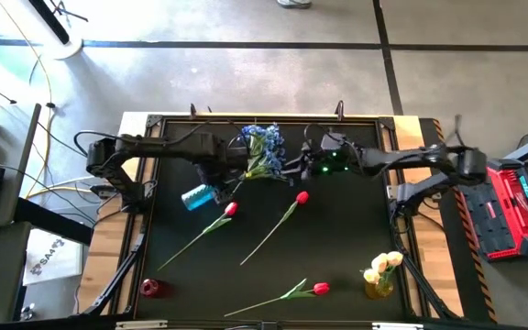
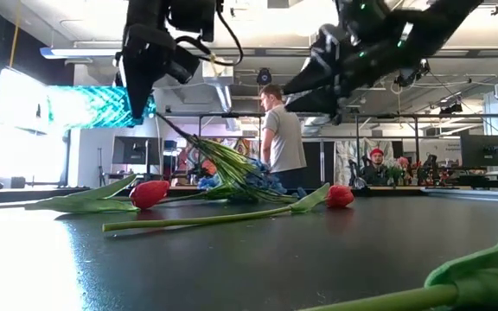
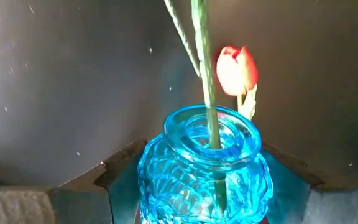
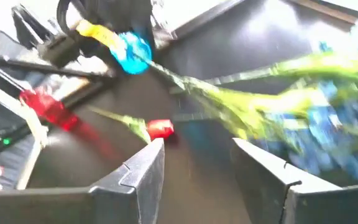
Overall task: Sort flowers into vase by color
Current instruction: Adjust the blue vase on the top left of the table
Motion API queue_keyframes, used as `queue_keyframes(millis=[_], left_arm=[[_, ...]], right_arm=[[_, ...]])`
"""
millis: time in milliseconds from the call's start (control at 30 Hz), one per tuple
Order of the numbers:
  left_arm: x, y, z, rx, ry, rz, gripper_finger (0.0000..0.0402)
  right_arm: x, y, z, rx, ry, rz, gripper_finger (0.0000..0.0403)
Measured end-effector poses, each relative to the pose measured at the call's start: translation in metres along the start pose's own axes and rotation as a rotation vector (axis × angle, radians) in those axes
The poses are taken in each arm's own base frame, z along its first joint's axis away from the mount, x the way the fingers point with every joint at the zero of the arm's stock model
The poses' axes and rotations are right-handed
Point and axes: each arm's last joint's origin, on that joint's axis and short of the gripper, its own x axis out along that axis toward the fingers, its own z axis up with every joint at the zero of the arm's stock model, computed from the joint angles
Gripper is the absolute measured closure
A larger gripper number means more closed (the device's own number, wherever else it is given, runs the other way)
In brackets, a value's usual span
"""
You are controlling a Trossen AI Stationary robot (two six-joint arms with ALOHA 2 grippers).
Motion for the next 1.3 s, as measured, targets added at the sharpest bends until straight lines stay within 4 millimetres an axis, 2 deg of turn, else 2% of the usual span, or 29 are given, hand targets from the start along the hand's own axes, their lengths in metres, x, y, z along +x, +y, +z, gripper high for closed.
queue_keyframes(millis=[67,200,300,400,533,733,900,1000,1133,1300], left_arm=[[-0.001,0.000,0.004,0.013,-0.037,-0.015,0.0163],[-0.003,-0.003,0.011,0.019,-0.111,-0.046,0.0163],[-0.001,-0.003,0.013,0.019,-0.107,-0.044,0.0163],[0.001,-0.003,0.012,0.020,-0.088,-0.038,0.0163],[0.000,-0.004,0.007,0.021,-0.040,-0.060,0.0163],[-0.007,0.000,-0.003,-0.024,0.014,-0.072,0.0163],[-0.007,0.003,-0.014,-0.044,0.133,-0.076,0.0163],[-0.008,0.004,-0.015,-0.042,0.142,-0.052,0.0163],[-0.013,0.007,-0.011,-0.015,0.030,-0.023,0.0163],[-0.028,0.024,0.006,-0.015,-0.234,-0.026,0.0163]], right_arm=[[0.017,-0.007,-0.003,-0.019,-0.036,0.031,0.0237],[0.054,-0.021,-0.010,-0.035,0.008,0.053,0.0255],[0.078,-0.028,-0.009,-0.039,0.026,0.052,0.0270],[0.095,-0.034,-0.005,-0.009,0.043,0.009,0.0282],[0.108,-0.051,-0.004,0.046,0.147,-0.130,0.0295],[0.113,-0.083,-0.011,0.106,0.291,-0.286,0.0302],[0.103,-0.105,-0.016,0.183,0.297,-0.375,0.0303],[0.097,-0.110,-0.017,0.202,0.308,-0.376,0.0303],[0.094,-0.105,-0.013,0.213,0.322,-0.323,0.0303],[0.084,-0.079,0.008,0.172,0.265,-0.246,0.0303]])
